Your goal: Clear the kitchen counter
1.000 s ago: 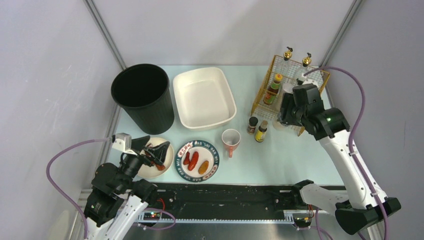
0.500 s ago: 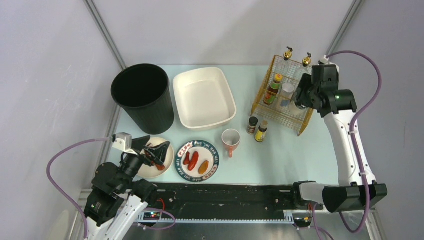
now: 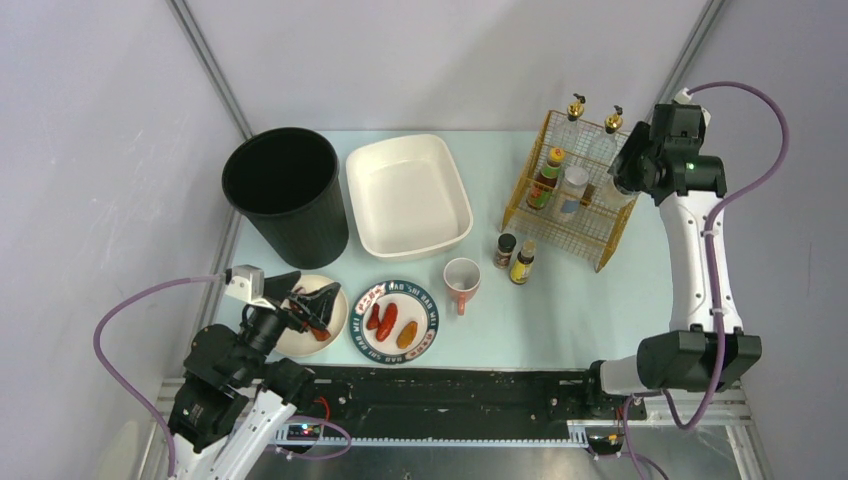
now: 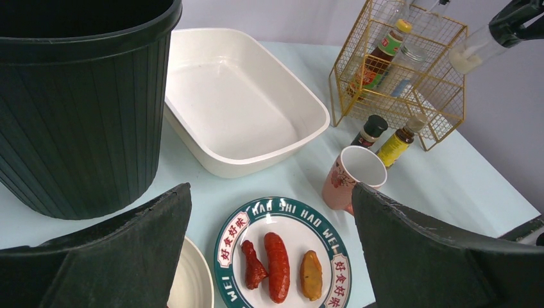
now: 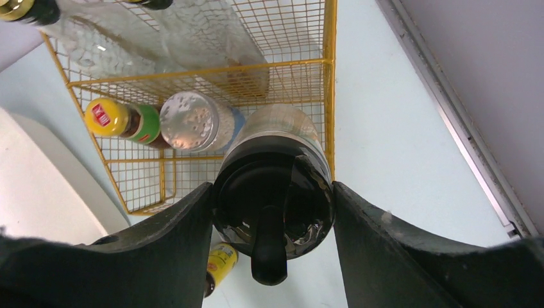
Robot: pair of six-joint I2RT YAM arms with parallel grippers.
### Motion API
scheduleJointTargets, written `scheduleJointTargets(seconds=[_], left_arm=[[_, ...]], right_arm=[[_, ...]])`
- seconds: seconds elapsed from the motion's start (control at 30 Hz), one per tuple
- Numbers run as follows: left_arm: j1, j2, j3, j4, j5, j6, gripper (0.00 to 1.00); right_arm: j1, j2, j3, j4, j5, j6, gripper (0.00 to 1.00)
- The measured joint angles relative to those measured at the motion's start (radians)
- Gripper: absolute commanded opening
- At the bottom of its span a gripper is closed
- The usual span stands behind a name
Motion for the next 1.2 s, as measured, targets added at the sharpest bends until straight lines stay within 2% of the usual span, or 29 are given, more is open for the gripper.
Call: scheduleJointTargets(seconds=[0.57,1.2], left_arm=[[0.000,0.000,0.000,0.000,-0.001,0.000,0.98],[0.000,0.000,0.000,0.000,-0.002,0.000,0.98]], right_arm=[[-0.087,0.165,0.013,0.060,-0.054,0.030,0.00],[-0.045,0.274,-0.041,0.124,-0.047,0.072,0.00]])
